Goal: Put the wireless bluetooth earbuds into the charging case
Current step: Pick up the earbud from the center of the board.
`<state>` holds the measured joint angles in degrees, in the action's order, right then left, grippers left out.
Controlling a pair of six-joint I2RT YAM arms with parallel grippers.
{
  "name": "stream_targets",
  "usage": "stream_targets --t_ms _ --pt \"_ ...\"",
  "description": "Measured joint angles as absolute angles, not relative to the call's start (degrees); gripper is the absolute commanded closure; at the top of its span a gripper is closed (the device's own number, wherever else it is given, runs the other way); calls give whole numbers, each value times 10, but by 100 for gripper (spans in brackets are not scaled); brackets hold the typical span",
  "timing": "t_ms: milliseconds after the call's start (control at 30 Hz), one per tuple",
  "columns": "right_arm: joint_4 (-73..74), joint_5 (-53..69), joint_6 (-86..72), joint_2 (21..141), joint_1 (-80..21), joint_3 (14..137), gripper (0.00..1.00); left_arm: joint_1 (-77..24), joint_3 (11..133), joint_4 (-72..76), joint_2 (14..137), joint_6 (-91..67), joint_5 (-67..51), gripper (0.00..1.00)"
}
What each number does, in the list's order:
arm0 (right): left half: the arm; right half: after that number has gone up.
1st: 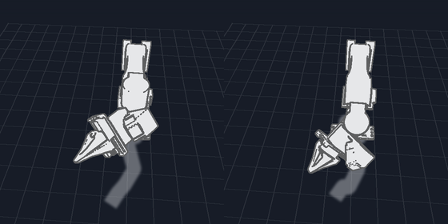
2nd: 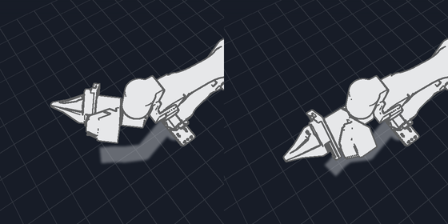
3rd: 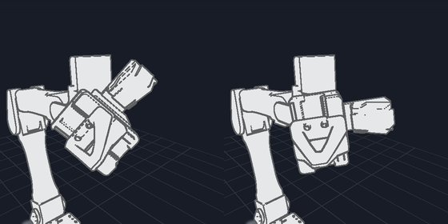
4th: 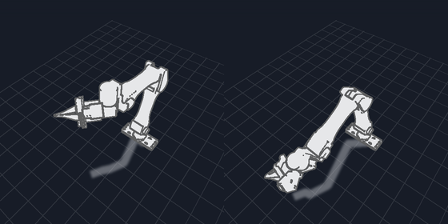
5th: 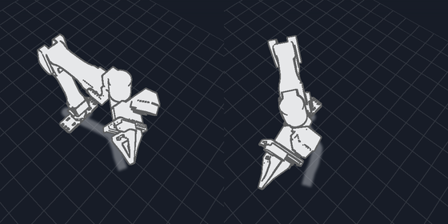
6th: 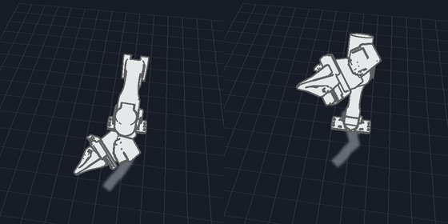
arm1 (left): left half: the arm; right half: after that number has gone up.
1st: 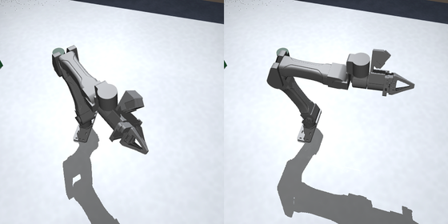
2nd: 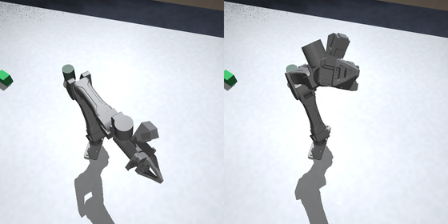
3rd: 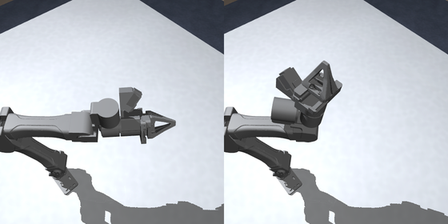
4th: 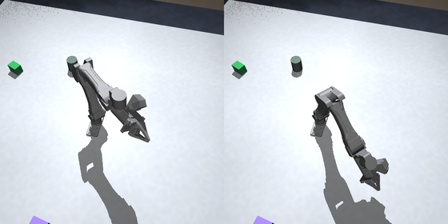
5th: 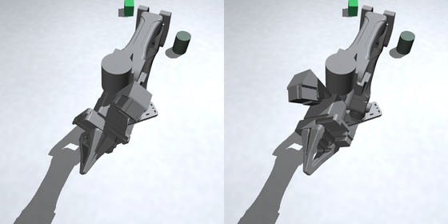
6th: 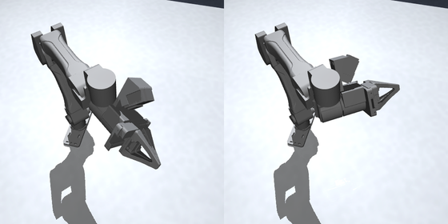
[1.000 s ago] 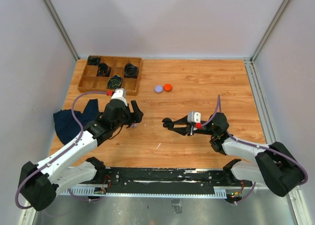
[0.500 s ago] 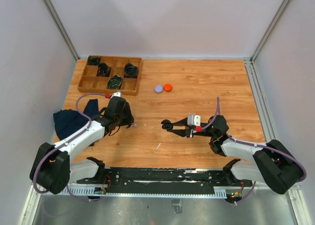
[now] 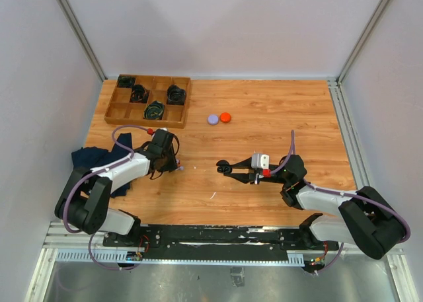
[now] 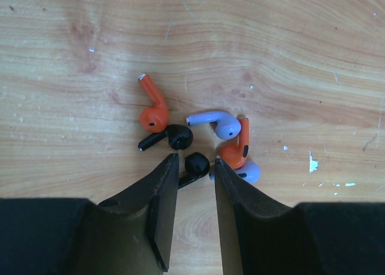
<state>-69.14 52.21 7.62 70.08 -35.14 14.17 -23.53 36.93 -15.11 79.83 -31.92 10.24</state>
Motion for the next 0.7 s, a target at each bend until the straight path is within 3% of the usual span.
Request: stream_targets --t_ms 700 --pt "-692 513 76 705 -351 142 97 -234 397 -201 810 -321 39 62"
